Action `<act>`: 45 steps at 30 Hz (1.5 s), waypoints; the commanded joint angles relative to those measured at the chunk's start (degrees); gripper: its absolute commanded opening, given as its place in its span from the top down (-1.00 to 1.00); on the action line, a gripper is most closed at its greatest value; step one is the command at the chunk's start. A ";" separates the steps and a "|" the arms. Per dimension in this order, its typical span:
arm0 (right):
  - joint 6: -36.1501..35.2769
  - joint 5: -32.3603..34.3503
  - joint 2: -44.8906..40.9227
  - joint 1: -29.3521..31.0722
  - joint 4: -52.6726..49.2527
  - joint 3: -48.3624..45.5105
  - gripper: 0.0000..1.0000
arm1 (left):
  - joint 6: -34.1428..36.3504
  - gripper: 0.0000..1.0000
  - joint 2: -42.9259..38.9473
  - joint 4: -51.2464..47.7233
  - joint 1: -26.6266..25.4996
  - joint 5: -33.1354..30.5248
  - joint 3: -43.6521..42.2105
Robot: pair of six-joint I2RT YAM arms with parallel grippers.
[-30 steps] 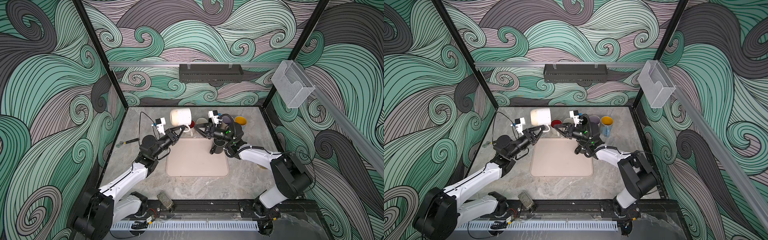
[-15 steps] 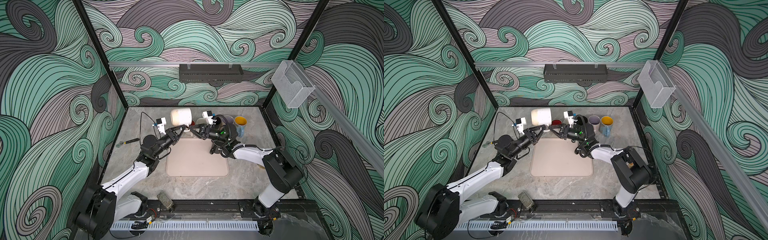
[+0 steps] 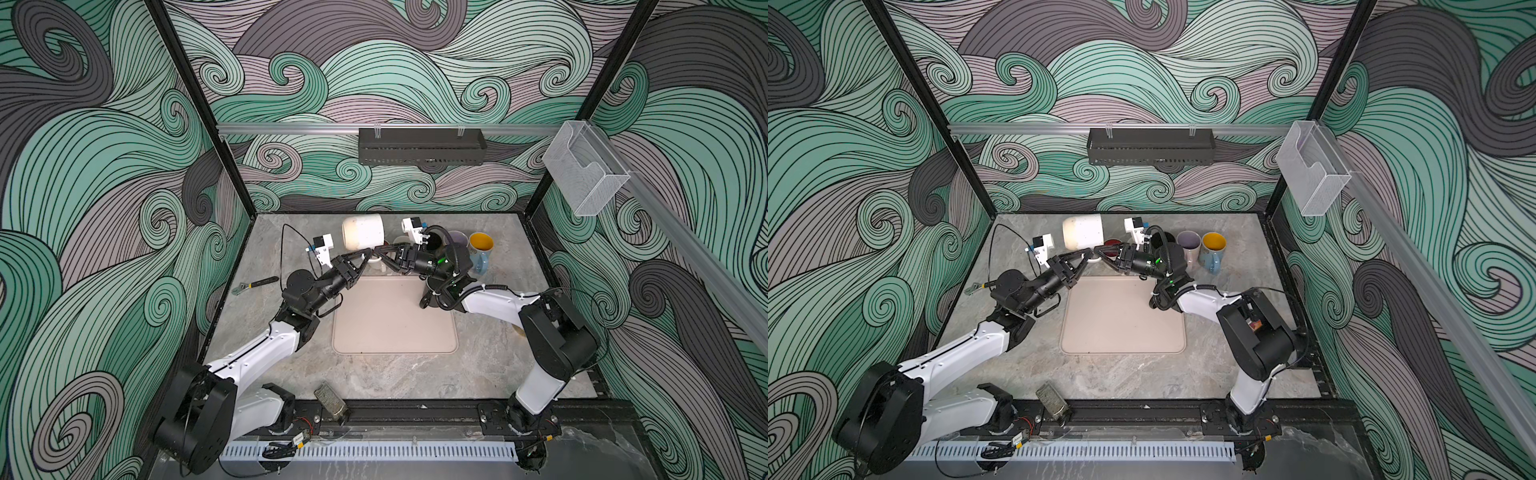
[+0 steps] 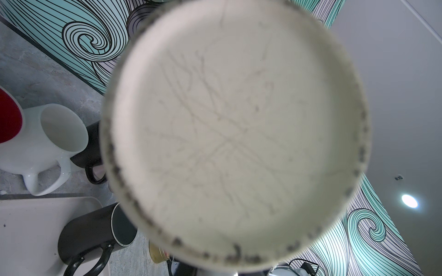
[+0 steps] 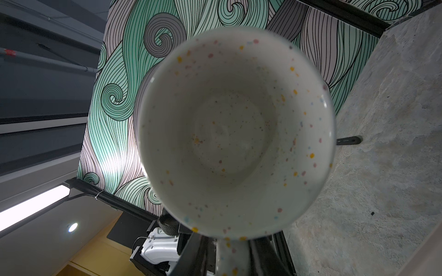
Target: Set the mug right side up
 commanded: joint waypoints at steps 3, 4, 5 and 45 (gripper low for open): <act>1.15 0.09 0.74 0.68 2.82 1.82 0.41 | 0.94 1.00 -0.45 7.71 -0.14 1.26 2.15; 1.15 0.19 0.78 0.80 2.74 1.82 0.41 | 0.97 1.00 -0.28 7.93 -0.14 1.26 2.20; 1.06 0.15 0.84 0.76 2.68 1.91 0.41 | 0.89 1.00 -0.11 7.99 -0.14 1.34 2.19; -0.25 -2.27 0.87 3.03 -0.78 3.21 0.66 | 2.17 1.00 0.21 5.85 -0.07 0.55 2.52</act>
